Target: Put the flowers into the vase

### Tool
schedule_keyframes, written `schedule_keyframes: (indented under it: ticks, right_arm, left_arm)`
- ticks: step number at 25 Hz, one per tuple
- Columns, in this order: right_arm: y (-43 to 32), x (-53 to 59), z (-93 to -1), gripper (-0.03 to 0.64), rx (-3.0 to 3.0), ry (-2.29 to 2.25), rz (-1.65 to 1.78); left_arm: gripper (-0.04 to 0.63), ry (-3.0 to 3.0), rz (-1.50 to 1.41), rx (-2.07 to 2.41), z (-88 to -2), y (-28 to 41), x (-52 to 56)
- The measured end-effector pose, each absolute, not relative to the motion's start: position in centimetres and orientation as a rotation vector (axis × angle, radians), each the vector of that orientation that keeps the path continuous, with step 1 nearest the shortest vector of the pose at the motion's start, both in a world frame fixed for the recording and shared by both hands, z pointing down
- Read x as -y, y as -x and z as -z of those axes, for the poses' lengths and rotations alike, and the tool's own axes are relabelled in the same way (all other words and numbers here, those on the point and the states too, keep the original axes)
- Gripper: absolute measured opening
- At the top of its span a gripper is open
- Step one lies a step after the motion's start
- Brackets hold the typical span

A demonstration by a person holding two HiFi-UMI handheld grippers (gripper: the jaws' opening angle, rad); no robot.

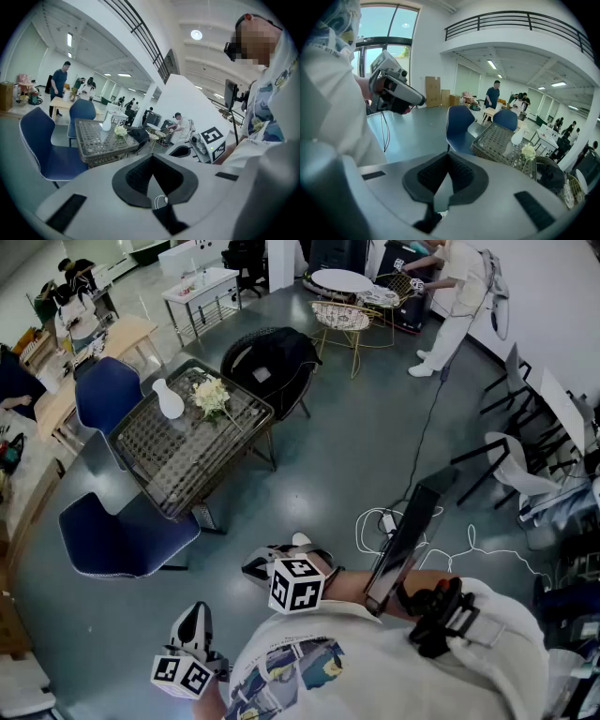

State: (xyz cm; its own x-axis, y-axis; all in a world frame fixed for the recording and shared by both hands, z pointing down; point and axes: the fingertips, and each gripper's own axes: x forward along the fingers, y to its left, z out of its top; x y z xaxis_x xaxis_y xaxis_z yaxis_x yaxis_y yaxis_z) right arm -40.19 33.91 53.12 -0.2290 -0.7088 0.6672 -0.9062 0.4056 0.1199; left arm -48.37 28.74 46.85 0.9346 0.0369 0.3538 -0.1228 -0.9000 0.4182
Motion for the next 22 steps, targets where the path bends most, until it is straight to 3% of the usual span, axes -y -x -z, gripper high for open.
schedule_keyframes:
  ticks: [10, 17, 22]
  right_arm:
    - [29.4, -30.6, -54.4, 0.011, 2.044, -1.59, -0.457]
    - [19.7, -26.1, -51.4, 0.017, 2.152, -1.672, -0.515]
    - [8.6, -15.6, -47.9, 0.094, 2.154, -1.702, -0.55]
  left_arm:
    - [0.008, -2.699, -0.482, -0.084, -49.5, 37.3, -25.0]
    - [0.008, -2.761, -0.489, -0.036, -45.5, 27.0, -21.1]
    - [0.009, -2.765, -0.52, -0.05, -41.7, 15.6, -10.6]
